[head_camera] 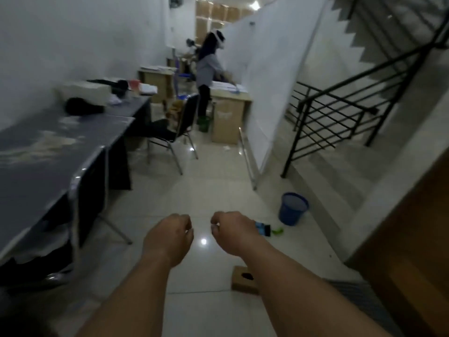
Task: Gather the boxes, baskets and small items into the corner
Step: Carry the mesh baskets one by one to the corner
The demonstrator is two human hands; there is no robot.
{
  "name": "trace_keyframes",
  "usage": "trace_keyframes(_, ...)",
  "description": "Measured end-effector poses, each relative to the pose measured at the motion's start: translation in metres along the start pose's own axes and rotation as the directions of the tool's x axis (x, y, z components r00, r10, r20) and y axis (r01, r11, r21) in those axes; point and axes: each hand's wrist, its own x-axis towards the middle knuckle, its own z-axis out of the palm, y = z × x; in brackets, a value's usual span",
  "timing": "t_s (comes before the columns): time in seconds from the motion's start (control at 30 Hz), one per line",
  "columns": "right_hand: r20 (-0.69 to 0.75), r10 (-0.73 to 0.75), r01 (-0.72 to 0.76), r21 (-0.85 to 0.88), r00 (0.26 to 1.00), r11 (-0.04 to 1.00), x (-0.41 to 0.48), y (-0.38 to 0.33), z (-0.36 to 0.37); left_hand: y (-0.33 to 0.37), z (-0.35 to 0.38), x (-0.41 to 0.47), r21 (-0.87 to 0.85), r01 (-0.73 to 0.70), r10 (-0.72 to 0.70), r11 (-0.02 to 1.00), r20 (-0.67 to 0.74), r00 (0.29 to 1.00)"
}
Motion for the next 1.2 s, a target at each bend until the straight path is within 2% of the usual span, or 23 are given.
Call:
trace_keyframes(0.13,-0.052,0.195,-0.194,0.036,0.979,0.980,0.003,0.110,-0.017,0.078,0.053,0.065,0.026,-0.194,0.191,0.981,0.093,0.977)
trace_keyframes(0.33,-0.072,0.432,-0.424,0.109,0.899,0.899,0.038,0.220,-0.029,0.162,0.110,0.157,0.094,-0.454,0.426,0.886,0.222,0.877)
trace_keyframes(0.53,-0.073,0.568,-0.546,0.201,0.820,0.814,0.092,0.293,-0.049,0.202,0.144,0.267,0.129,-0.549,0.489,0.826,0.321,0.811)
trace_keyframes(0.7,-0.034,0.650,-0.624,0.245,0.759,0.742,0.120,0.366,-0.062,0.283,0.198,0.330,0.074,-0.637,0.563,0.767,0.396,0.725)
trace_keyframes(0.83,-0.036,0.690,-0.661,0.252,0.723,0.707,0.135,0.452,-0.078,0.353,0.260,0.368,0.034,-0.677,0.605,0.736,0.415,0.679)
trace_keyframes(1.03,0.031,0.651,-0.639,0.232,0.759,0.733,0.166,0.589,-0.108,0.442,0.332,0.433,0.023,-0.599,0.546,0.800,0.384,0.744)
trace_keyframes(1.2,0.054,0.611,-0.608,0.201,0.790,0.768,0.222,0.670,-0.138,0.482,0.371,0.489,0.050,-0.527,0.464,0.849,0.408,0.786)
